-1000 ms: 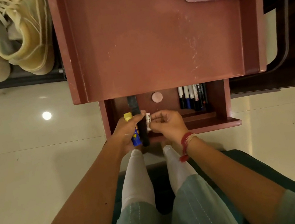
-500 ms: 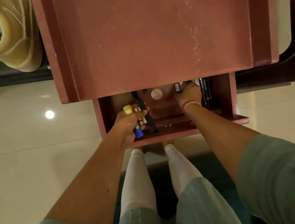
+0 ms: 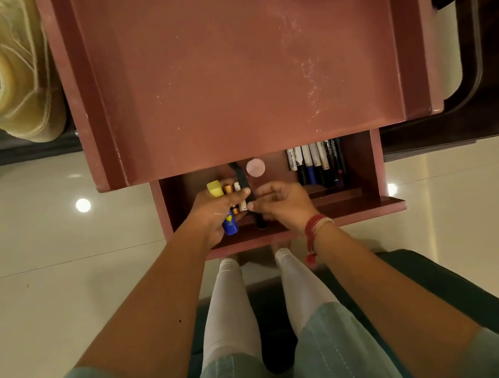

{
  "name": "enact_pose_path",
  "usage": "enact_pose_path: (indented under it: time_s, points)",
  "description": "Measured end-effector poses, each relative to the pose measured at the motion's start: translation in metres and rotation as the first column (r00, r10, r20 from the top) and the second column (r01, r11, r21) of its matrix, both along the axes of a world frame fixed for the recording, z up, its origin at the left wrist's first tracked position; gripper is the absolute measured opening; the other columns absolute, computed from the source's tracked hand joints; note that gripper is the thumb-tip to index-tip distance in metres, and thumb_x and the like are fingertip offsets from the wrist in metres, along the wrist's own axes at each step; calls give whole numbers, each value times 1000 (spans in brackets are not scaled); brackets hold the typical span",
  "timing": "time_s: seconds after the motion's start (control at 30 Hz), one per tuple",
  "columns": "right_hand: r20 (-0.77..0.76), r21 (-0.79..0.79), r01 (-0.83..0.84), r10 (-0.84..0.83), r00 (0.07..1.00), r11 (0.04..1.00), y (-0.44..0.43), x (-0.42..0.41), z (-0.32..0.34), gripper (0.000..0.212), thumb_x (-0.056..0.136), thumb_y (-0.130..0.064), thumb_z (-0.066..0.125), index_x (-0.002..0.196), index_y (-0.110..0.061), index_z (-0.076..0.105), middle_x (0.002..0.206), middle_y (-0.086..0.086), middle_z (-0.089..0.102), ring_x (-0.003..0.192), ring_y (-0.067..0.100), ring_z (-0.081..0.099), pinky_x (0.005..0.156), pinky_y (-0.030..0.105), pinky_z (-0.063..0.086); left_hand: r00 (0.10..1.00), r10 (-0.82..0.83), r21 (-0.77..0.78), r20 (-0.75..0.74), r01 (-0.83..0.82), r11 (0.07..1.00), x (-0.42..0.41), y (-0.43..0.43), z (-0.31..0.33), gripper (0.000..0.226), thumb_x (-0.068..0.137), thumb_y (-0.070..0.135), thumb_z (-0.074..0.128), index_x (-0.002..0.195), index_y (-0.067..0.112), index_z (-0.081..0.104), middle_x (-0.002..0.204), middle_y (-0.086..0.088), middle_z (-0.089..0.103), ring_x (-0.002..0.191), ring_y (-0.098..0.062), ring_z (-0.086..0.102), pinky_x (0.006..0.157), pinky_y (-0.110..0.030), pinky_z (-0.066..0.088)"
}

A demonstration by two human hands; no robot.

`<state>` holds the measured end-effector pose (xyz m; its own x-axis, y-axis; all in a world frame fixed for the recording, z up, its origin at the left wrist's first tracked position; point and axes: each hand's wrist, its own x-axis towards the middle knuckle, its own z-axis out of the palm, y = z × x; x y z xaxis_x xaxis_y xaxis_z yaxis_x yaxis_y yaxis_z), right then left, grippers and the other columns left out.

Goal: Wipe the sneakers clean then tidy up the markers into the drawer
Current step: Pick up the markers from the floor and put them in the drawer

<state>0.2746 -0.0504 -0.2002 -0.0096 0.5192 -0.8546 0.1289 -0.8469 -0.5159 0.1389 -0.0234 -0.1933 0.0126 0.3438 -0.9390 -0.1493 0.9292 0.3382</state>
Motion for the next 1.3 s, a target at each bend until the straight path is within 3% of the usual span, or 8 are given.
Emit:
enact_pose_path:
  time_s: [0.13, 0.47, 0.57, 0.63, 0.8, 0.93, 1.03, 1.3]
  points:
    - [-11, -66, 110, -111, 994, 992, 1, 5, -6, 19, 76, 0, 73, 80, -15, 62, 78, 1, 65, 75, 13, 64, 61, 20, 54, 998, 43, 20, -41, -42, 999, 1, -5, -4, 16, 82, 4, 69, 94, 14, 66, 84, 0, 67, 77, -12, 65, 62, -23, 56]
    - [261, -104, 254, -220, 940, 962, 24, -34, -68, 24, 74, -1, 73, 65, -22, 66, 88, 10, 67, 95, 30, 65, 90, 43, 53, 971, 231, -1, -63, -232, 973, -30, -13, -13, 16, 91, 2, 55, 97, 14, 65, 91, -1, 67, 80, -12, 65, 72, -28, 55]
    - [415, -73, 110, -70, 907, 991, 24, -36, -67, 4, 77, -10, 72, 81, -12, 72, 96, 12, 70, 97, 27, 63, 87, 29, 49, 968, 249, -17, -26, -249, 968, -36, -12, -15, 20, 93, 2, 50, 108, 8, 63, 92, -4, 65, 83, -15, 63, 73, -30, 53]
    - [487, -70, 32, 6, 873, 997, 22, -33, -65, 20, 78, -15, 72, 96, -6, 71, 101, 13, 70, 97, 28, 63, 75, 26, 45, 968, 252, -11, -5, -252, 968, -39, -11, -15, 22, 94, 2, 47, 110, 7, 62, 93, -4, 65, 84, -16, 63, 73, -30, 52]
    - [511, 13, -40, 27, 859, 999, 21, -27, -54, 17, 76, -14, 72, 91, -6, 72, 92, 13, 71, 89, 28, 66, 76, 27, 51, 980, 196, 42, 33, -197, 979, -40, -14, -14, 23, 90, -4, 52, 98, 13, 65, 98, -5, 67, 89, -17, 64, 77, -30, 53]
    - [194, 59, 82, -91, 977, 995, 12, -29, -28, 17, 76, -8, 73, 82, -23, 69, 79, 3, 68, 84, 26, 67, 85, 40, 55, 985, 168, 77, 50, -171, 982, -37, -15, -7, 25, 82, -5, 64, 96, 16, 67, 90, -3, 68, 81, -15, 66, 71, -28, 55]
    - [-75, 95, 72, -65, 995, 993, 0, -34, -7, 23, 84, 4, 62, 96, -14, 66, 83, 3, 66, 84, 20, 64, 81, 33, 55, 988, 153, 86, 32, -155, 984, -32, -15, -1, 25, 75, -2, 72, 94, 14, 68, 81, -1, 70, 72, -13, 68, 61, -24, 55]
    - [-101, 98, 108, -98, 990, 989, -10, -25, 3, 38, 78, 2, 70, 114, -4, 61, 103, 15, 68, 94, 22, 66, 83, 28, 55, 991, 120, 88, 60, -125, 988, -15, -20, -7, 14, 81, 4, 69, 94, 9, 68, 74, -2, 70, 66, -10, 65, 56, -21, 54]
